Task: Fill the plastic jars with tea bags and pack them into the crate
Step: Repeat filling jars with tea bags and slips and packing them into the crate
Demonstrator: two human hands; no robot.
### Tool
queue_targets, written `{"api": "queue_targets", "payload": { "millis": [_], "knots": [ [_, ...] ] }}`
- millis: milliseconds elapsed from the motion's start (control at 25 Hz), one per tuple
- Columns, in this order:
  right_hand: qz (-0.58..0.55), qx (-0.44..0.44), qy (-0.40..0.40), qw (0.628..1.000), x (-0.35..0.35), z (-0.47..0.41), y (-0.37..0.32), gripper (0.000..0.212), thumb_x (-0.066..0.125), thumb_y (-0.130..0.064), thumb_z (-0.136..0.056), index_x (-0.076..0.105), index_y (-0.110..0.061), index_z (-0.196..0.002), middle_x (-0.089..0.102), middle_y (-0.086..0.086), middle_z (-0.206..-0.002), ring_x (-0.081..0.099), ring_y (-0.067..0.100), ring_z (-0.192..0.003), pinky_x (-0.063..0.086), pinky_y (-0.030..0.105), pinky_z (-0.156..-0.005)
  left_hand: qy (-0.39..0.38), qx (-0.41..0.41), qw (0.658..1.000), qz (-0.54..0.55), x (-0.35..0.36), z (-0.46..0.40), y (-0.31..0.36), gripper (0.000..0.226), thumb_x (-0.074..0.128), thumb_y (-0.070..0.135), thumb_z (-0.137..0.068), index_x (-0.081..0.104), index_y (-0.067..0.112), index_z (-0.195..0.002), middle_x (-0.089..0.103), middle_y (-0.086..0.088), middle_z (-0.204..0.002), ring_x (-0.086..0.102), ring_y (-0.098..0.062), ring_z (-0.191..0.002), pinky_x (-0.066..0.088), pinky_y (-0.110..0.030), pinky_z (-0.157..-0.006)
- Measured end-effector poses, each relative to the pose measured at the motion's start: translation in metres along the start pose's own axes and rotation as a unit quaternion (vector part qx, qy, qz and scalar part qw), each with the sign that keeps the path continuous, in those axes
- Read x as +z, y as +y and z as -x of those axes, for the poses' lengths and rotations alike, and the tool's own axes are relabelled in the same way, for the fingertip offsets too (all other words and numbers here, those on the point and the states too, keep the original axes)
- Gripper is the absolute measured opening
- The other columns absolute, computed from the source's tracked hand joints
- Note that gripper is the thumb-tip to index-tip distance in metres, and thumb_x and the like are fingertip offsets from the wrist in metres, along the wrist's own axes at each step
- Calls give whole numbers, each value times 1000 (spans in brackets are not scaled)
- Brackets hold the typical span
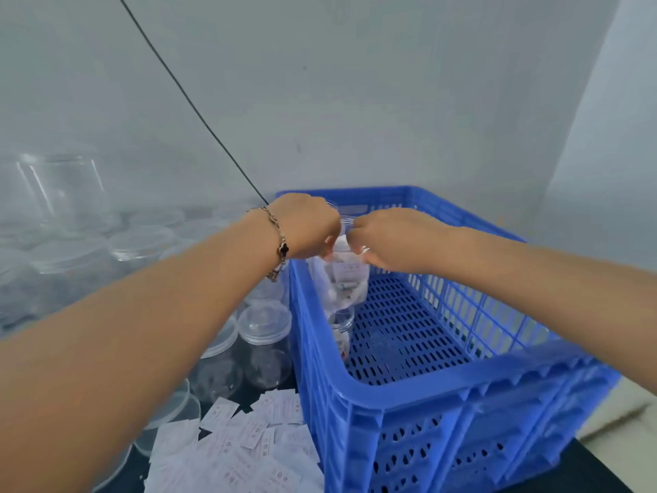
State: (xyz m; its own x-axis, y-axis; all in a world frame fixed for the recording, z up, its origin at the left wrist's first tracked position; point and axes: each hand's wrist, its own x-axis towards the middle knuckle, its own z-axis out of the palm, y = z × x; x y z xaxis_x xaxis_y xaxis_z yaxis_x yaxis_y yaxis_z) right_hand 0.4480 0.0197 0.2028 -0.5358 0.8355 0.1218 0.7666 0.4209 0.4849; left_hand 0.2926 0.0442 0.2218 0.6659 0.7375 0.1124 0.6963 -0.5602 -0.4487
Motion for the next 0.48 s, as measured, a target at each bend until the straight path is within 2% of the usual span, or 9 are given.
{"api": "queue_targets", "payload": {
  "millis": [160, 360, 480],
  "knots": [
    [-19, -10, -54, 998, 22, -20, 0, 23, 47, -13, -93, 59, -18, -112, 61, 2, -112, 60, 25, -98, 48, 34, -76, -64, -22, 998, -2, 17, -16, 10, 32, 61, 44, -88, 66, 21, -109, 56, 2, -89, 48, -17, -79, 36, -29, -63],
    [-24, -9, -35, 999, 30, -25, 0, 20, 49, -14, -94, 60, -17, -111, 62, 0, -111, 60, 24, -99, 44, 32, -71, -72, -28, 997, 8, 23, -23, 3, 29, 62, 47, -86, 69, 23, -101, 47, 8, -73, 48, -16, -75, 32, -26, -55],
    [-21, -4, -24, 999, 30, -25, -2, 22, 48, -15, -94, 60, -18, -112, 61, 1, -113, 60, 25, -101, 44, 32, -71, -67, -31, 997, 25, 24, -23, 2, 28, 64, 47, -85, 70, 24, -99, 44, 10, -67, 47, -15, -74, 34, -27, -58]
  ]
}}
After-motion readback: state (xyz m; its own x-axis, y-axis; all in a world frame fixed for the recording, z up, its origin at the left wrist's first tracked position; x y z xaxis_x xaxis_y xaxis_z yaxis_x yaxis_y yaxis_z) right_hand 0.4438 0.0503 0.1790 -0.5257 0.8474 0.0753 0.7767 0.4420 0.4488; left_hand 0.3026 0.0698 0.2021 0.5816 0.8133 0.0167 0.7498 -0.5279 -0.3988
